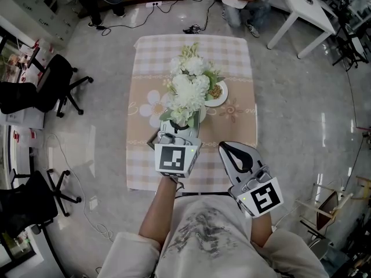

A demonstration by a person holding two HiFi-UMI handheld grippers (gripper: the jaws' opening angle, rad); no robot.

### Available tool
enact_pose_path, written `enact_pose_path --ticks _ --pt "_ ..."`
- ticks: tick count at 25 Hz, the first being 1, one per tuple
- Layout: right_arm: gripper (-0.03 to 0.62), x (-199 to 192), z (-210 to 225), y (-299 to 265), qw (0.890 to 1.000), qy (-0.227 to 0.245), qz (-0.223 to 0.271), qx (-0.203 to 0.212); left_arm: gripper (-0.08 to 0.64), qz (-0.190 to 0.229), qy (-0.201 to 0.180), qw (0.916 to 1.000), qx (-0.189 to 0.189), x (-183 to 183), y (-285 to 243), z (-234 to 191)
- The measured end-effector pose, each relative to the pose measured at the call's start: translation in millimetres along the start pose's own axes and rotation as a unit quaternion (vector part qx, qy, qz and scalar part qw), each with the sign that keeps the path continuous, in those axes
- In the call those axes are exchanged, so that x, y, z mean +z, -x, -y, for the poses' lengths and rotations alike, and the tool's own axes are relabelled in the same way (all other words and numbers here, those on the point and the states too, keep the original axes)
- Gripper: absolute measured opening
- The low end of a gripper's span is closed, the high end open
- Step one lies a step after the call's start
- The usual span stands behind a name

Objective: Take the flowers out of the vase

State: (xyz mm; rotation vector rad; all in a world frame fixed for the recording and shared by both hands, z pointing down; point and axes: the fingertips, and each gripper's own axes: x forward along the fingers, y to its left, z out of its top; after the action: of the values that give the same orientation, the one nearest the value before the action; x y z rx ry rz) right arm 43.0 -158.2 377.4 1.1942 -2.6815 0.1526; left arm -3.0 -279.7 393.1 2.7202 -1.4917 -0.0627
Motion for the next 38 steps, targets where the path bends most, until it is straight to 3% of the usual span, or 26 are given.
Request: enact_pose_path --ticks 38 --pt "0.015 5 -9 22 1.000 0.008 0.014 -0.015 0.052 0.067 -0.010 0.9977 0.000 66 22 11"
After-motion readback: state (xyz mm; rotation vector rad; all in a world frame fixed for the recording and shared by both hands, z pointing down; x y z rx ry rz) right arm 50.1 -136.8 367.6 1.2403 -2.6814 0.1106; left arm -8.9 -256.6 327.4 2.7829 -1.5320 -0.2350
